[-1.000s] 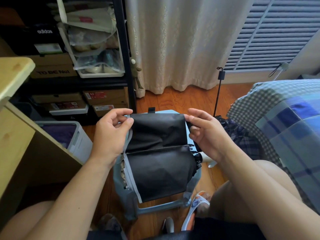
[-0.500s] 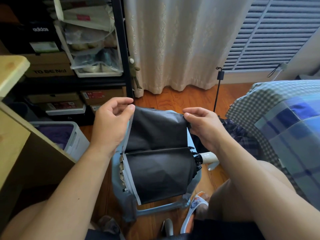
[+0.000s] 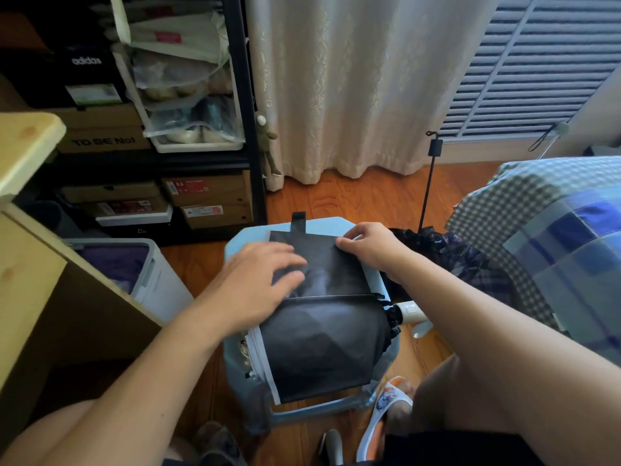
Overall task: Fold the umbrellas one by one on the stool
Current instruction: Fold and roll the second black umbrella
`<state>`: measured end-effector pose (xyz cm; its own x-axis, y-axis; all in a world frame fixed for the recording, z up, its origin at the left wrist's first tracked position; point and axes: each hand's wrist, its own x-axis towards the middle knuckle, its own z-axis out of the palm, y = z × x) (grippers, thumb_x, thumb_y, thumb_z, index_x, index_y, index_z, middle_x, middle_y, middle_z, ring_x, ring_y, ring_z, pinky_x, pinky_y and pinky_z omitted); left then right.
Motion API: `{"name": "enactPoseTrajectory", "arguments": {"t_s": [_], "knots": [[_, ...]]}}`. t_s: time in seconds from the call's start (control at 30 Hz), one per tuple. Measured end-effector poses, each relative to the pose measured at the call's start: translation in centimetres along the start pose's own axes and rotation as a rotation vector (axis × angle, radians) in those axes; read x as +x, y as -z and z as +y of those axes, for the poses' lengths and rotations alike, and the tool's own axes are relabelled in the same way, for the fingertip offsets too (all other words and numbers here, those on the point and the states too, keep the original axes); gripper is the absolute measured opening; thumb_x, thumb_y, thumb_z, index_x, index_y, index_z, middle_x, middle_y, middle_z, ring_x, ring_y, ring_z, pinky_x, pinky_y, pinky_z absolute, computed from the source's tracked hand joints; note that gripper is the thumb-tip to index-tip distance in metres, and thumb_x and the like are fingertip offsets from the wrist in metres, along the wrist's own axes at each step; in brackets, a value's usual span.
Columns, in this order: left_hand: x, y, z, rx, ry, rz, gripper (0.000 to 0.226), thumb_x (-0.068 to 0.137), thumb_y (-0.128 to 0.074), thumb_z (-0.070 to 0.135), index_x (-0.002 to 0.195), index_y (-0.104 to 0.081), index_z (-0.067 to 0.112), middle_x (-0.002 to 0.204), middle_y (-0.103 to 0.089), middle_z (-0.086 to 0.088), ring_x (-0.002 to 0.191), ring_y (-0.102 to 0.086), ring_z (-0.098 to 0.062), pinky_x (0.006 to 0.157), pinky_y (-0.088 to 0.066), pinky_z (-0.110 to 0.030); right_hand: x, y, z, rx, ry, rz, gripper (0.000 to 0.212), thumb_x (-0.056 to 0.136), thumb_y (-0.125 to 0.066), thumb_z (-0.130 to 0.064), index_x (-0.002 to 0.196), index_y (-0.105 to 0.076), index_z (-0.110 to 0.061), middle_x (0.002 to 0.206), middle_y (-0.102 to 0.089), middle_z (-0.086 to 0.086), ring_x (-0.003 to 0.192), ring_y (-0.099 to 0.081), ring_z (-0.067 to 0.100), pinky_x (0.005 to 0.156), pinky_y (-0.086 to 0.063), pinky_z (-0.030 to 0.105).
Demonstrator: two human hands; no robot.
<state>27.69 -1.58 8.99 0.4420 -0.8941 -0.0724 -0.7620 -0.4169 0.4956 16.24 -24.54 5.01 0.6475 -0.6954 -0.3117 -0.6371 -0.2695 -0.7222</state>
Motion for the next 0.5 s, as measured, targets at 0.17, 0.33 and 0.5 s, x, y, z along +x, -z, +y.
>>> {"name": "enactPoseTrajectory", "arguments": {"t_s": [0.17, 0.33, 0.5], "knots": [[-0.9, -0.9, -0.4, 0.148, 0.164, -0.355, 0.05, 0.102, -0.026, 0.067, 0.146, -0.046, 0.052, 0.165, -0.028, 0.016, 0.155, -0.017, -0.02, 0.124, -0.015, -0.045, 0.9, -1.5, -0.3, -0.505, 0.048, 0.098, 0.034, 0.097, -0.063, -0.049, 0.102, -0.062, -0.015, 0.097, -0.068, 0.005, 0.089, -0.064, 0.027, 0.073, -0.051, 0.037], [-2.2, 0.2, -1.0, -0.004, 0.315, -0.165, 0.053, 0.102, -0.028, 0.065, 0.148, -0.047, 0.046, 0.163, -0.034, 0.004, 0.15, -0.028, -0.023, 0.121, -0.025, -0.045, -0.2, 1.5, -0.7, -0.473, 0.107, 0.178, 0.031, 0.104, -0.051, -0.045, 0.101, -0.057, -0.014, 0.103, -0.066, 0.011, 0.087, -0.059, 0.031, 0.071, -0.042, 0.035], [-5.6, 2.3, -2.7, -0.175, 0.3, -0.331, 0.067, 0.084, -0.07, 0.063, 0.143, -0.041, 0.05, 0.137, -0.044, 0.015, 0.117, -0.058, -0.011, 0.102, -0.051, -0.038, -7.1, 7.8, 3.0, -0.319, -0.016, -0.156, 0.028, 0.1, -0.065, -0.034, 0.125, -0.064, -0.021, 0.123, -0.064, -0.003, 0.113, -0.06, 0.019, 0.091, -0.048, 0.034]]}}
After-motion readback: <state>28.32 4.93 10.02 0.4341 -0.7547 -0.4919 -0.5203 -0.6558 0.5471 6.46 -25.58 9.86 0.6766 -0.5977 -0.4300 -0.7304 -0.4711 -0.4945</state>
